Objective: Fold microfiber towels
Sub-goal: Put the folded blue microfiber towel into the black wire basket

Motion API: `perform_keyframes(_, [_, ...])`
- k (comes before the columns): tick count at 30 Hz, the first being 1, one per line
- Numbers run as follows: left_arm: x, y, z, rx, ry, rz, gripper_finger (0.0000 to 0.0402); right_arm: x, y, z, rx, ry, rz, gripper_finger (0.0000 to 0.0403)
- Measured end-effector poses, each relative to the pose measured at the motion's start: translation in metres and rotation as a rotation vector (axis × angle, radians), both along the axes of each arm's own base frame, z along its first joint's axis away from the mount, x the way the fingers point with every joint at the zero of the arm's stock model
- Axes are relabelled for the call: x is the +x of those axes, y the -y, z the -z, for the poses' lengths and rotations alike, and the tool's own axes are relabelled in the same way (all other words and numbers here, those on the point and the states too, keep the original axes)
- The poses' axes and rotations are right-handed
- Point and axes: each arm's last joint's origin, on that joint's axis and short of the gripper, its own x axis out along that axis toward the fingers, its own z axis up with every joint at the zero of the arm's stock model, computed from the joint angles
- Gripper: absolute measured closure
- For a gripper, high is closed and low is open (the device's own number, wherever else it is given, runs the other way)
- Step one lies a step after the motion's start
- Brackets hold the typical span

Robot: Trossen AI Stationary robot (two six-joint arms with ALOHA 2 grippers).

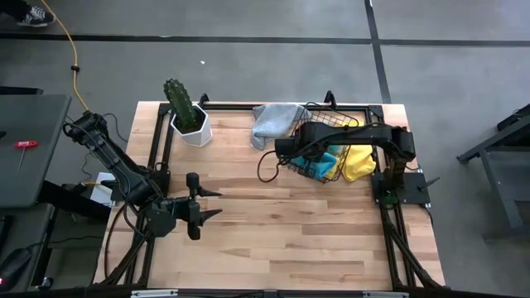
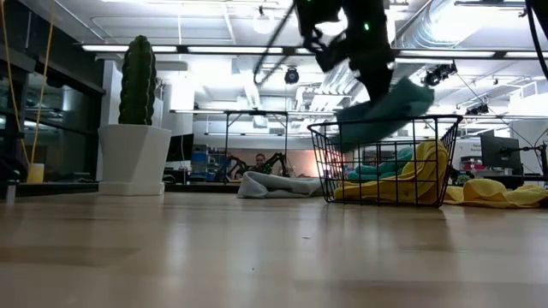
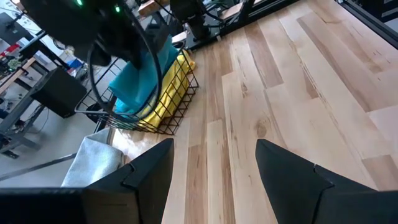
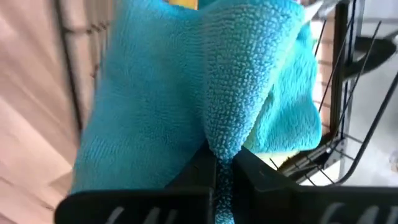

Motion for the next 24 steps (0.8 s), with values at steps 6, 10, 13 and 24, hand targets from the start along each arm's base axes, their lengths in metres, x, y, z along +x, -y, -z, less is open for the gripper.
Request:
perform_keyframes(6, [0.0,0.0,0.0,-0.001,0.0,0.0,0.0183,-0.002,0.011,0.032,0.011,-0.033,-0.023,0.0403])
perform_keyframes(10, [0.0,0.0,0.0,0.0,0.0,0.0,0.0184,-0.002,0.017,0.05,0.017,-0.019,-0.046,0.0403])
perform_keyframes(13, [0.0,0.0,0.0,0.0,0.001,0.0,0.0183,-0.001,0.02,0.055,0.043,-0.004,-0.072,0.0403])
perform_keyframes(24, [0.0,0.0,0.0,-0.001,0.001,0.0,0.0184,0.004,0.021,0.04,0.117,0.183,-0.104,0.0403])
